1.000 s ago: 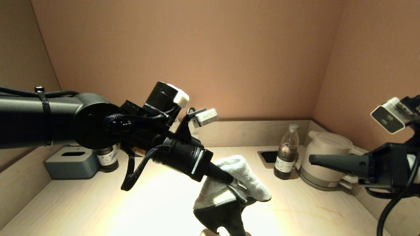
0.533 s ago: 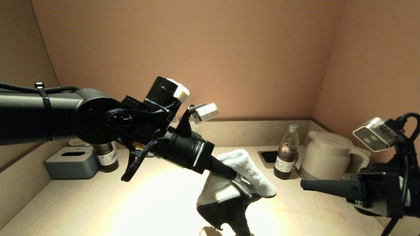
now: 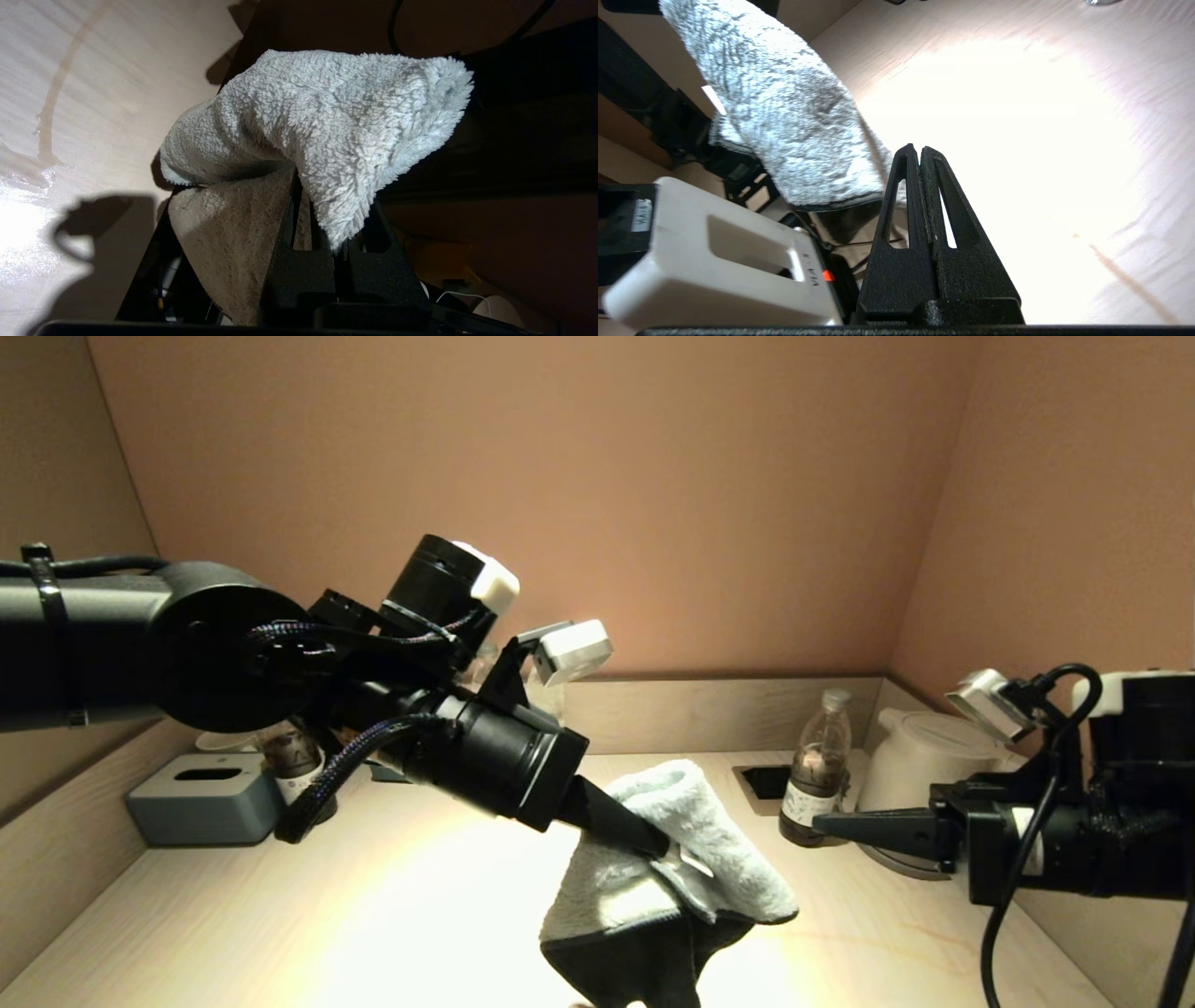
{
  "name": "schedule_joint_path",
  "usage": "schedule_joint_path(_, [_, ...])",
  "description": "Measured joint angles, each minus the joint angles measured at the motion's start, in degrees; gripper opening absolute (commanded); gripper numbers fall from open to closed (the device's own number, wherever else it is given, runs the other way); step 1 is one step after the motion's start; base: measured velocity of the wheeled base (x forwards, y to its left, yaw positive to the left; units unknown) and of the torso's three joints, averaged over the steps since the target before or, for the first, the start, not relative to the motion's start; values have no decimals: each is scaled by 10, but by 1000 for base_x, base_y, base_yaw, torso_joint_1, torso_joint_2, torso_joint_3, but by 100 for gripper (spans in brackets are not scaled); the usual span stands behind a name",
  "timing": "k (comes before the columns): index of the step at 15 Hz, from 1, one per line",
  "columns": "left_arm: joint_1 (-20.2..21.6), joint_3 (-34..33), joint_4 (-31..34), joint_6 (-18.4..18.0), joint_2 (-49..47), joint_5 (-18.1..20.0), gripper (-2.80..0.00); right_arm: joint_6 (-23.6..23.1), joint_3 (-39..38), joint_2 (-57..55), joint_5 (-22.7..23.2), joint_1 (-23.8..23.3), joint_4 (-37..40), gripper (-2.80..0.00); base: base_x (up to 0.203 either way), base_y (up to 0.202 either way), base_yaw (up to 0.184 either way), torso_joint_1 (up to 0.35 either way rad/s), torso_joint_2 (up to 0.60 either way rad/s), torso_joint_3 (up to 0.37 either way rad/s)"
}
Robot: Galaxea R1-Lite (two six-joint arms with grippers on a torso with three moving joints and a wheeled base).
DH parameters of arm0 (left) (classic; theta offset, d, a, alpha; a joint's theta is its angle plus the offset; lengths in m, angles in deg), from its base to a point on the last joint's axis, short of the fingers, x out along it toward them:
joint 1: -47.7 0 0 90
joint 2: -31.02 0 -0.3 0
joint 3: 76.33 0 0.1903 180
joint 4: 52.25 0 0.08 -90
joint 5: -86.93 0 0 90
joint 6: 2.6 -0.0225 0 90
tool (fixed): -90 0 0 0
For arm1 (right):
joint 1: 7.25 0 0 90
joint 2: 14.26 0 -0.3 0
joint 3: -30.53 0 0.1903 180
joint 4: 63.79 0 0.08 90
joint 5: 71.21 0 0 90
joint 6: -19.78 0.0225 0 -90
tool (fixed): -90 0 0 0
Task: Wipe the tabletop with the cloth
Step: Hand it to the other hand
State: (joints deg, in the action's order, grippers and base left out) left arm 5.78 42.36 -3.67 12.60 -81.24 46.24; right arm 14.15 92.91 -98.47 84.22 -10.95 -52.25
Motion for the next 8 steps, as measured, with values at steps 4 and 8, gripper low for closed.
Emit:
schedule_joint_path(4, [0,1,2,0,2,5,-280,-107,61,-27,-22,-9,18,-280,0,0,0,0,0,0])
schedule_joint_path(8, [0,3,0,-1,-13,18,-280,-207,90,-26,-24,-13,65,-280,0,0,0,0,0,0])
